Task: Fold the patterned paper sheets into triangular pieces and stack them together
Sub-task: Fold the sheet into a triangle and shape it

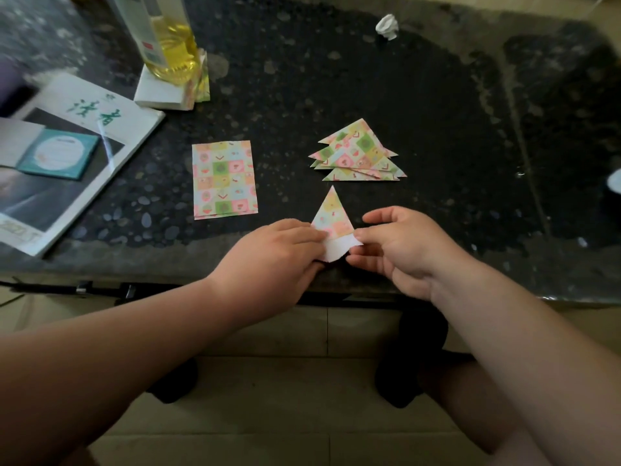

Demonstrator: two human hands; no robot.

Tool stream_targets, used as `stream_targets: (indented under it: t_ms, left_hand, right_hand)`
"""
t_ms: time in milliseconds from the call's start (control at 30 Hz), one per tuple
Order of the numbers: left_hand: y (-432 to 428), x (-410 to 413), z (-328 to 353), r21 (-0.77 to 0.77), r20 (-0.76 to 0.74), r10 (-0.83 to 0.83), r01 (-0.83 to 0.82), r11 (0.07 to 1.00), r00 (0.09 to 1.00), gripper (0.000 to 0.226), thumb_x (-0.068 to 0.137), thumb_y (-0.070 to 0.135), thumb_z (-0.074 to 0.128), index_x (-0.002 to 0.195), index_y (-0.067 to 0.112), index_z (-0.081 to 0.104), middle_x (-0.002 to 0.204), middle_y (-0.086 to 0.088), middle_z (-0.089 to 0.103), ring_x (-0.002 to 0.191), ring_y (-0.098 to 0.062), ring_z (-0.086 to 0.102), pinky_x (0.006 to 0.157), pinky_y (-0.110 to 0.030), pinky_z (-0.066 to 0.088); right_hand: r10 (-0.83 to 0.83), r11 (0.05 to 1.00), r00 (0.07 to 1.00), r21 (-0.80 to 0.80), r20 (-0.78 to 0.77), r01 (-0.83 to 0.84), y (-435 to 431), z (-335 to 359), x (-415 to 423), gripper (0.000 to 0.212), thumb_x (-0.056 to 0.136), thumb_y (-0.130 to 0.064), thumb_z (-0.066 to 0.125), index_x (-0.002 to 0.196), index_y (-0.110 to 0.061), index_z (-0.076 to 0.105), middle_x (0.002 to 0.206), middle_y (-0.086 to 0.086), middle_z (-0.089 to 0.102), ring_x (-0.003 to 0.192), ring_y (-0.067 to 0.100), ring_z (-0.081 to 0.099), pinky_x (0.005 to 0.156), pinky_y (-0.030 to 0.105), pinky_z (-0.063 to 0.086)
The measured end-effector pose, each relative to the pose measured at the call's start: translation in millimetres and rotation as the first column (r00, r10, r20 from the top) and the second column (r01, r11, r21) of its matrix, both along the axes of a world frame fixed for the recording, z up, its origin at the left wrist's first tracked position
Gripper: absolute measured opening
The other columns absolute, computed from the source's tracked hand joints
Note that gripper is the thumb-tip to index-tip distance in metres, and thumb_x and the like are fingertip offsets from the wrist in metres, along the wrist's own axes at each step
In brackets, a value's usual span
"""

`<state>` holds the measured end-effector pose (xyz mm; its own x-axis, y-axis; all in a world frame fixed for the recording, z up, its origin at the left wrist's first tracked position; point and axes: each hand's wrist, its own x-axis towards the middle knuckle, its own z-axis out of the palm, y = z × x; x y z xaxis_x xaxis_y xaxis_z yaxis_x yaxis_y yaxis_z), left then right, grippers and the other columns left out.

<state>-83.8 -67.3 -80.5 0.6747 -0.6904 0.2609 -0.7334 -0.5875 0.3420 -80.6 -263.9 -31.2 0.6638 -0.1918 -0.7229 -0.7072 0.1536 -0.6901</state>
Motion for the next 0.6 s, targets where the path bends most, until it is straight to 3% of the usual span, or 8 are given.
stream_targets:
  t_ms: [133,233,267,333,367,400,467,600]
  left_hand:
    - [3.0,4.7,-0.1,-0.069,0.071,0.02,-0.015,0.998,0.997,0.011,0.09,0.007,0.072,0.096,0.009,0.081,0.107,-0.007,0.077,0.085,-0.029,0.069,0.078,-0.039,0.06]
    - [4.8,9.7,3.6,-0.082,0.007,0.079,-0.078,0.994,0.997,0.015,0.09,0.011,0.064,0.092,0.009,0.079,0.1,-0.005,0.076,0.079,-0.028,0.068,0.073,-0.04,0.058]
    - [5.5,11.4,5.2,-0.077,-0.025,0.084,-0.086,0.993,0.996,0.016,0.092,0.013,0.062,0.091,0.009,0.078,0.096,-0.005,0.074,0.079,-0.028,0.067,0.074,-0.041,0.057]
    - [6.3,13.3,8.5,-0.062,-0.078,0.077,-0.082,0.995,0.994,0.018,0.093,0.016,0.06,0.091,0.01,0.077,0.091,-0.002,0.072,0.081,-0.026,0.064,0.076,-0.04,0.056]
    - [6.5,13.7,9.1,-0.052,-0.099,0.074,-0.079,0.995,0.992,0.018,0.093,0.017,0.059,0.092,0.011,0.076,0.09,-0.001,0.071,0.083,-0.025,0.063,0.078,-0.039,0.055]
    - [6.7,13.6,9.7,-0.038,-0.125,0.078,-0.083,0.996,0.989,0.019,0.093,0.019,0.058,0.094,0.012,0.076,0.092,-0.001,0.071,0.085,-0.024,0.062,0.08,-0.04,0.055]
    - [6.8,12.9,9.2,-0.015,-0.169,0.104,-0.108,0.994,0.98,0.018,0.096,0.02,0.058,0.098,0.014,0.075,0.095,0.001,0.07,0.089,-0.022,0.06,0.084,-0.042,0.053]
    - [3.7,15.5,13.3,-0.009,-0.33,0.251,-0.269,0.963,0.91,0.01,0.098,0.025,0.065,0.104,0.022,0.071,0.096,0.015,0.061,0.096,-0.011,0.053,0.092,-0.034,0.046]
  right_hand:
    - [-0.051,0.994,0.999,0.099,0.02,0.048,2.1,2.9,-9.2,0.024,0.096,0.012,0.058,0.113,-0.004,0.055,0.098,0.023,0.064,0.057,0.021,0.071,0.052,0.031,0.06]
    - [0.122,0.99,0.992,-0.077,0.034,-0.119,-1.7,1.7,-14.0,0.023,0.096,0.004,0.064,0.113,-0.01,0.059,0.095,0.018,0.067,0.058,0.018,0.071,0.056,0.033,0.061]
    - [0.285,0.922,0.957,-0.287,0.049,-0.26,-6.2,-1.2,-15.5,0.02,0.096,-0.004,0.068,0.111,-0.015,0.062,0.091,0.012,0.067,0.061,0.016,0.07,0.057,0.033,0.06]
    - [0.615,0.552,0.786,-0.743,0.057,-0.378,-16.2,-6.6,-15.8,0.014,0.093,-0.031,0.073,0.105,-0.027,0.067,0.091,-0.003,0.065,0.077,0.01,0.065,0.069,0.027,0.055]
    - [0.738,0.407,0.669,-0.849,0.088,-0.337,-19.8,-7.4,-16.0,0.021,0.09,-0.044,0.071,0.106,-0.03,0.069,0.097,-0.009,0.063,0.088,0.007,0.061,0.078,0.025,0.05]
    - [0.826,0.34,0.551,-0.886,0.121,-0.315,-21.8,-8.1,-16.7,0.031,0.087,-0.054,0.068,0.109,-0.031,0.07,0.105,-0.013,0.061,0.099,0.006,0.057,0.087,0.023,0.046]
    - [0.897,0.336,0.406,-0.866,0.175,-0.369,-22.6,-11.7,-18.4,0.046,0.082,-0.062,0.069,0.116,-0.031,0.071,0.113,-0.015,0.062,0.109,0.003,0.052,0.096,0.018,0.04]
    - [0.819,0.455,0.544,-0.782,0.181,-0.425,-15.5,-24.4,-14.7,0.021,0.088,-0.035,0.078,0.106,-0.025,0.078,0.091,-0.024,0.064,0.093,-0.002,0.059,0.079,0.004,0.04]
